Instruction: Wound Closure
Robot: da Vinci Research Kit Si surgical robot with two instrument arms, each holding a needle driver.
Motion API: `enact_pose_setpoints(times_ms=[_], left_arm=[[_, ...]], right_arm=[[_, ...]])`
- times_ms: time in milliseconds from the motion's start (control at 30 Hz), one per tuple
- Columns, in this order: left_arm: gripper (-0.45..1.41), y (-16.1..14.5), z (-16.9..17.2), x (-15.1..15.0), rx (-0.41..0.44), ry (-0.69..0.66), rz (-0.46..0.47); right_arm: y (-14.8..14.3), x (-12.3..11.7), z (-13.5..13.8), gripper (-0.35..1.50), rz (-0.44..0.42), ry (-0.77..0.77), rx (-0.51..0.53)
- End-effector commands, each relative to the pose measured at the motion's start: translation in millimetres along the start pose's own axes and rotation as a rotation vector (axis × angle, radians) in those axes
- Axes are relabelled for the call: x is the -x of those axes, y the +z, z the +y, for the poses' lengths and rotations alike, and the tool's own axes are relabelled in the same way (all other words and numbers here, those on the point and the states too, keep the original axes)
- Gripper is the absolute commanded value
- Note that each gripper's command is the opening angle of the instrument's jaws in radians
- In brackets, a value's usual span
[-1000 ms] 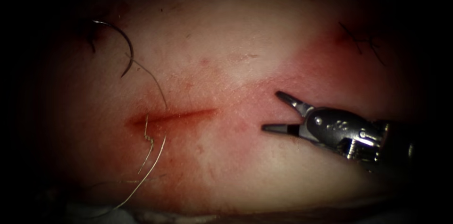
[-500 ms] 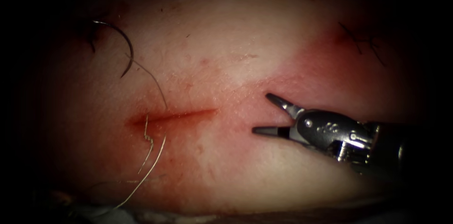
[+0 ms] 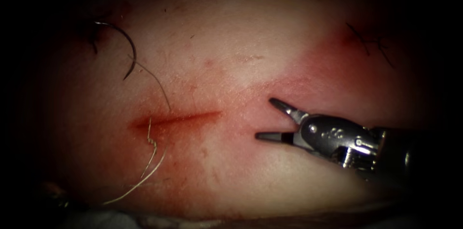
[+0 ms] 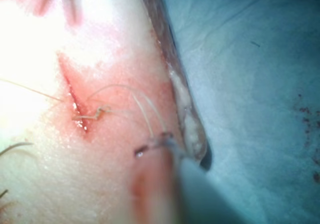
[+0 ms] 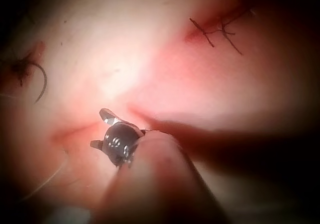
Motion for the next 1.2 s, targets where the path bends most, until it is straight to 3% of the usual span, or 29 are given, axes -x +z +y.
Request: enact_pose_setpoints(times_ms=[33,133,200,367,533,700,900,1200], left_arm=[[-0.45,0.8,0.0,-1.2,0.002,0.008,0.037],[-0.45,1.7,-0.4,-2.6,-0.009,0.024,0.046],[-0.45,2.2,-1.1,-3.6,-0.018,0.036,0.066],[-0.45,1.3,-2.1,-4.6,-0.032,0.045,0.109],[-0.45,0.0,-3.5,-5.5,-0.067,0.047,0.154],[-0.45,-1.3,-6.4,-6.4,-0.118,0.058,0.209],[-0.45,-1.4,-9.5,-7.4,-0.171,0.060,0.267],[-0.45,2.0,-14.8,-8.9,-0.239,0.077,0.283]], right_arm=[[1.8,0.2,-1.4,1.32,0.028,-0.001,-0.054],[4.6,-0.5,-2.7,1.32,0.057,-0.033,-0.091],[8.1,-1.3,-4.1,1.32,0.088,-0.080,-0.139],[13.0,-2.2,-4.6,1.30,0.104,-0.110,-0.157],[16.8,-1.5,-5.6,1.30,0.088,-0.134,-0.179],[21.2,0.7,-8.7,1.30,0.046,-0.189,-0.250],[21.4,1.4,-9.1,1.30,0.053,-0.223,-0.309],[20.6,1.6,-9.0,1.28,0.078,-0.244,-0.361]])
